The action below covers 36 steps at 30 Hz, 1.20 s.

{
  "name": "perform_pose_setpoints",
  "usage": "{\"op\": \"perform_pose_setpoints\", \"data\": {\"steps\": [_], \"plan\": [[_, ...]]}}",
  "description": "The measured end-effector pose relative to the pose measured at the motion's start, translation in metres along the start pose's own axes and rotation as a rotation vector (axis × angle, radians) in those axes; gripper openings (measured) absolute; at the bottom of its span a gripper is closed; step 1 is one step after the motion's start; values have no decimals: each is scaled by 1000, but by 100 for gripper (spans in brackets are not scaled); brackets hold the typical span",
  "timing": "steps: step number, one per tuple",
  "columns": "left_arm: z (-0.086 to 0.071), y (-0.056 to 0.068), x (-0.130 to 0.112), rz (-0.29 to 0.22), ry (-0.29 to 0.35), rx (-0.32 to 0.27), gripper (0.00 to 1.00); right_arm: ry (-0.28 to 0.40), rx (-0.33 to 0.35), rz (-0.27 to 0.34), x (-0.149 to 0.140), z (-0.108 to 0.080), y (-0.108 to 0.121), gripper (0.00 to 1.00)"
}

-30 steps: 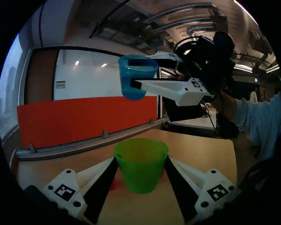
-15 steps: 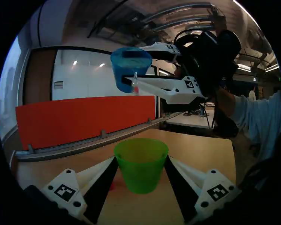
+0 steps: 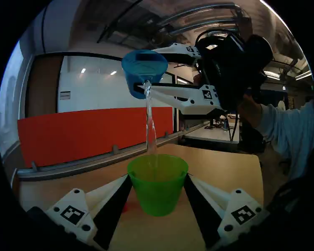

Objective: Pour water

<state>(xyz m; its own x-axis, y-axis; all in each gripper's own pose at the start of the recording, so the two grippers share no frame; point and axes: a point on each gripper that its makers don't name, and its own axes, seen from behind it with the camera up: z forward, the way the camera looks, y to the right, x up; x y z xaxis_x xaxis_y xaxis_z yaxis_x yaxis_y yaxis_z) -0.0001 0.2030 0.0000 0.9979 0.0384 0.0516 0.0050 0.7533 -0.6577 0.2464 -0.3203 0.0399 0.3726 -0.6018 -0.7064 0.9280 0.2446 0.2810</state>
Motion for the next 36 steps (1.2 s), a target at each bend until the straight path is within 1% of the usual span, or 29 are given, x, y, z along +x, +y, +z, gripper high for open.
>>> {"op": "perform_pose_setpoints", "data": {"steps": [24, 36], "plan": [[0, -5, 1, 0, -1, 6, 85, 4, -37, -114, 3, 1, 15, 90], [1, -3, 3, -1, 2, 4, 85, 8, -37, -163, 6, -1, 19, 90]]}}
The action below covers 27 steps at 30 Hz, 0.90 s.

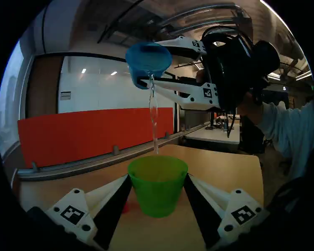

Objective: Pour water

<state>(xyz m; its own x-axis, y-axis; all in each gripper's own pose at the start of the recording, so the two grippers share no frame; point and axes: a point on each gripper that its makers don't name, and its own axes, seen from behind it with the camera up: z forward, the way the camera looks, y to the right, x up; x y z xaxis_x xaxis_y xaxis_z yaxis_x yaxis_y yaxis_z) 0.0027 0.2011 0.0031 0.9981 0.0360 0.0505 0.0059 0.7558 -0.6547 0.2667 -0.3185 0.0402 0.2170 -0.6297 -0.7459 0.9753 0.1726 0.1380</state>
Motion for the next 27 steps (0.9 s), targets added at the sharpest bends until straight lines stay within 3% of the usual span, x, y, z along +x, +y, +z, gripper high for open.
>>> {"op": "perform_pose_setpoints", "data": {"steps": [27], "plan": [[2, 0, 1, 4, -5, 0, 85, -5, 21, -92, 1, 1, 1, 90]]}}
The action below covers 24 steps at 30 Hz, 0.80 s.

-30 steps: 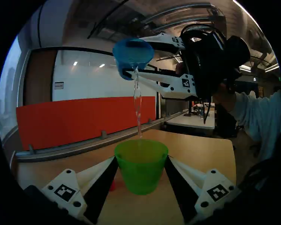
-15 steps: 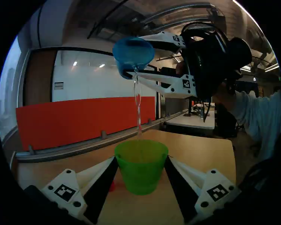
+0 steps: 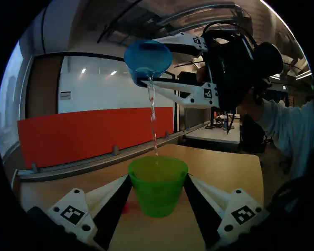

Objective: Pour water

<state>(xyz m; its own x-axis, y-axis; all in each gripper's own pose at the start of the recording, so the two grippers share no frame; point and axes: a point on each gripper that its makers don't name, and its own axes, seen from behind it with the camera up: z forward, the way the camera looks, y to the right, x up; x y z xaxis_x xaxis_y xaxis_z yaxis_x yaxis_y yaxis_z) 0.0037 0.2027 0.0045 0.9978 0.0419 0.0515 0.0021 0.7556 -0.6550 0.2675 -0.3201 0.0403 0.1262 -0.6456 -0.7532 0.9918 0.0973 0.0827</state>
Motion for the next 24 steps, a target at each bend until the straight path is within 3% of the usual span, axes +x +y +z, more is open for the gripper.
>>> {"op": "perform_pose_setpoints", "data": {"steps": [24], "plan": [[1, 0, 1, -2, 5, 1, 85, -5, 1, -112, 9, 2, 0, 90]]}}
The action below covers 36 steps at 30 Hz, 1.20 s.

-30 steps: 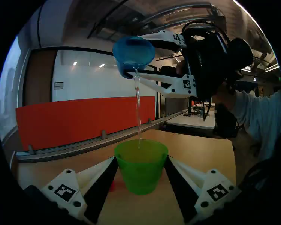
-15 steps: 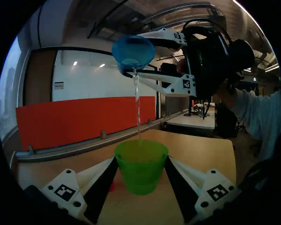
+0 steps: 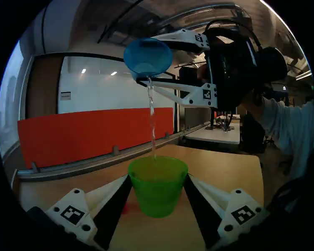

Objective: Pour water

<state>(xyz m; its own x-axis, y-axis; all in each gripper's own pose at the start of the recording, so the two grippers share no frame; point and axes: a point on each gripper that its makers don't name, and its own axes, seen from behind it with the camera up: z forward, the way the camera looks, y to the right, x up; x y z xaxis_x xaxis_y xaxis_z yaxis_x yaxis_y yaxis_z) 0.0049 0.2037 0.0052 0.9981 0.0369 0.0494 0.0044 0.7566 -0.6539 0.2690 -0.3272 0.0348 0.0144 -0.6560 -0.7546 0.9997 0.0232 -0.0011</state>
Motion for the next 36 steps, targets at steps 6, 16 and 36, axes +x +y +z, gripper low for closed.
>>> {"op": "perform_pose_setpoints", "data": {"steps": [6, 16, 36], "plan": [[0, 1, 0, 0, -1, -1, 85, -4, 2, -40, 1, 2, -2, 90], [3, 1, 0, 0, -1, -2, 85, -5, 1, -116, 5, 0, -3, 90], [6, 3, 2, -5, 3, -1, 85, 8, -1, -154, 13, -3, -2, 90]]}}
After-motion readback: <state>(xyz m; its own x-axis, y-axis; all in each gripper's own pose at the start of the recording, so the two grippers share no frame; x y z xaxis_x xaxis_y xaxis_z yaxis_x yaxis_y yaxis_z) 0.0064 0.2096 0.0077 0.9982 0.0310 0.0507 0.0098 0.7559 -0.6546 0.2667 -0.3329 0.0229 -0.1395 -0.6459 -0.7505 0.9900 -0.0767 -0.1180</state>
